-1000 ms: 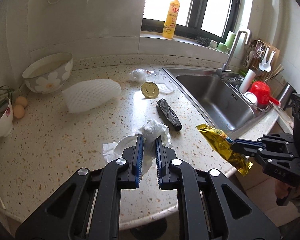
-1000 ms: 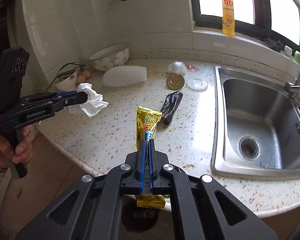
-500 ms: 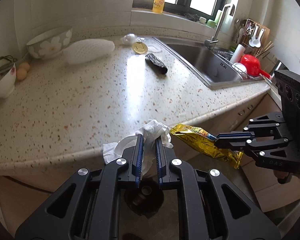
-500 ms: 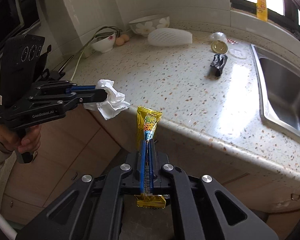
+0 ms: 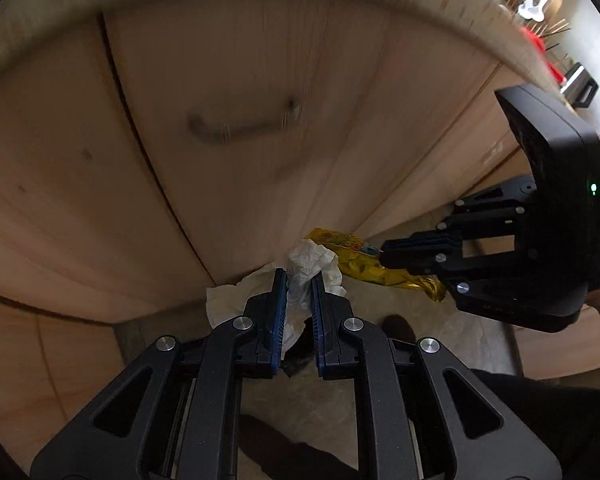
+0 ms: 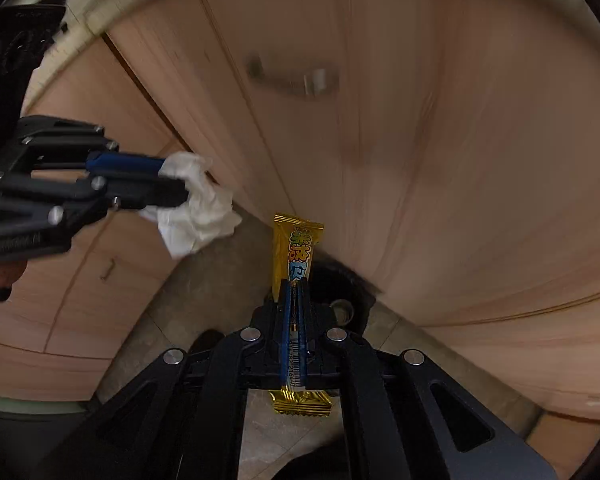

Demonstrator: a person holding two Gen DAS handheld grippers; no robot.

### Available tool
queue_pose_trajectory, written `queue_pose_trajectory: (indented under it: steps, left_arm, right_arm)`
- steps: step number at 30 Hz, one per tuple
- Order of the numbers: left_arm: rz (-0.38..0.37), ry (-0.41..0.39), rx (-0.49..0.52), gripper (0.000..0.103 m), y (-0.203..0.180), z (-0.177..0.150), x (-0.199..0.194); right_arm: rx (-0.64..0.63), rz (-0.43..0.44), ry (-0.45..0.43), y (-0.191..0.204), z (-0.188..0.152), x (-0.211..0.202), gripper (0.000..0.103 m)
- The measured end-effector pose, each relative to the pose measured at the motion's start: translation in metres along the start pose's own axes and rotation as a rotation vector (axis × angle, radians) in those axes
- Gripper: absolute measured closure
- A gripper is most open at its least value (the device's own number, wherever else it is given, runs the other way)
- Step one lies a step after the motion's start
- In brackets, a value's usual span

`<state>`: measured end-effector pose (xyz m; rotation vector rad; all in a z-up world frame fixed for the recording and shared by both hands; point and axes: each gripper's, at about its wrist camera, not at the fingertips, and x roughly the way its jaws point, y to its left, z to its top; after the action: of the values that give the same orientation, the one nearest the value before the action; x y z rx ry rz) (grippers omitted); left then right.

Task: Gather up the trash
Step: 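Lower tissue and wrapper into the bin and open both tools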

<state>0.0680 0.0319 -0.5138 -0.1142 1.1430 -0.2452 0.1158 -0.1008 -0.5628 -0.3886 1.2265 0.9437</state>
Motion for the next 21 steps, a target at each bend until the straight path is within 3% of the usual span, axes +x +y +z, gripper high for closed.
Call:
queue_pose_trajectory:
  steps: [5, 13, 21]
  left_arm:
    - [-0.041, 0.022, -0.050, 0.091, 0.011, -0.031, 0.070]
    - [-0.027, 0.125, -0.036, 0.091, 0.018, -0.081, 0.175]
    - [-0.051, 0.149, -0.010, 0.089, 0.011, -0.094, 0.218]
  right_arm:
    - [0.027, 0.007, 0.076, -0.014, -0.019, 0.073, 0.103]
    - [0.110, 0.035, 0.171, -0.038, -0.049, 0.175, 0.103]
    - [0.196, 0.077, 0.195, -0.051, -0.068, 0.222, 0.099]
